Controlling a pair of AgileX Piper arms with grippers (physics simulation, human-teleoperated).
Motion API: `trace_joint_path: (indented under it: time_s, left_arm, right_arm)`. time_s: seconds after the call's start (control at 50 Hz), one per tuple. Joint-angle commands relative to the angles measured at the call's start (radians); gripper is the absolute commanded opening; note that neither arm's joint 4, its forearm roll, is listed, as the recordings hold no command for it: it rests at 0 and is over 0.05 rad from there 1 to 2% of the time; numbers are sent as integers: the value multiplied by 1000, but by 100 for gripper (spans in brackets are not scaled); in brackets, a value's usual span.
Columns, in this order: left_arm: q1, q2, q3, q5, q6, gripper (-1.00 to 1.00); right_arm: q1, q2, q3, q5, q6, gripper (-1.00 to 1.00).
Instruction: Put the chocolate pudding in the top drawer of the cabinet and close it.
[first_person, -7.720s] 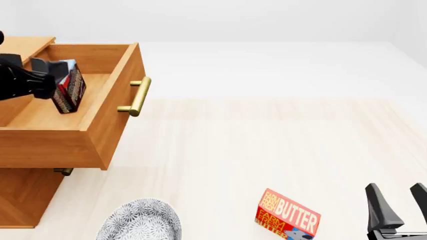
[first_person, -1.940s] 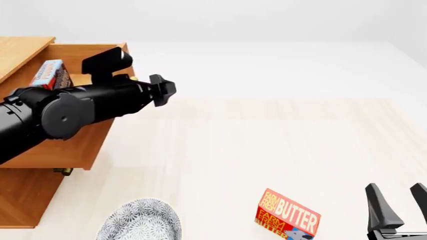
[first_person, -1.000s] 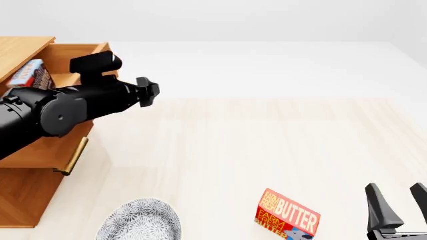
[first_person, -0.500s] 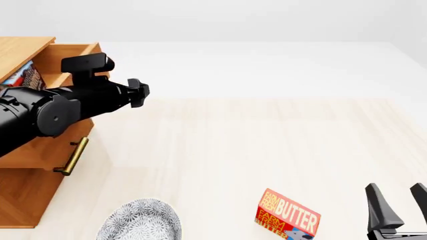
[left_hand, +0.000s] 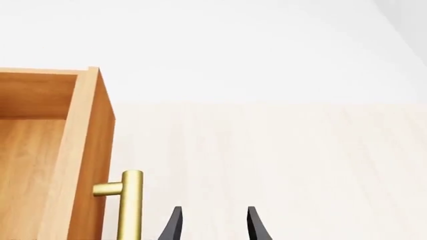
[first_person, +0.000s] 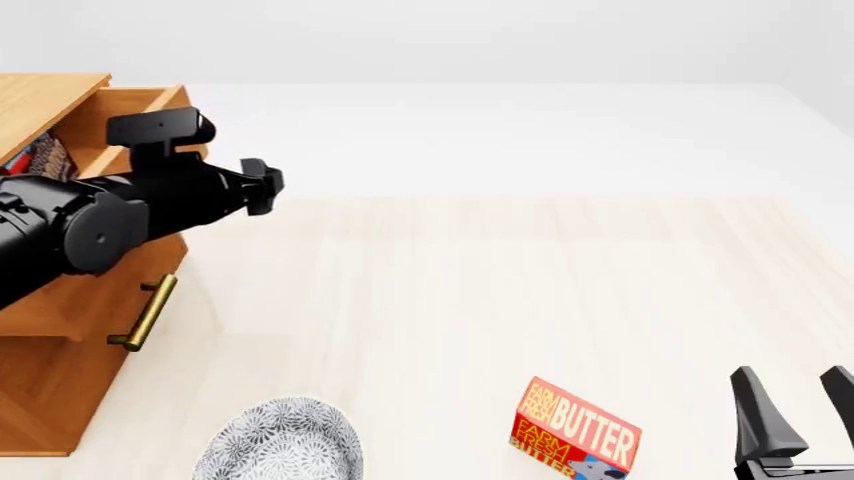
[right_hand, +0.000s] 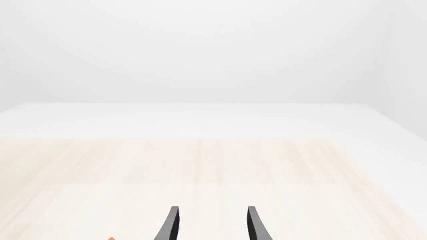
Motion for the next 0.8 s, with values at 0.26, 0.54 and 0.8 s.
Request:
trace_joint_path:
  time_s: [0.26,0.54,0.8]
  left_arm:
    - [46,39,41,15,-21,100]
    - [73,52,50,-5,-20,100]
    - [87,56,39,5,-15,100]
  right_arm:
    - [0,0,0,0,0,100]
    - [0,0,0,0,0,100]
    - [0,0,0,0,0,100]
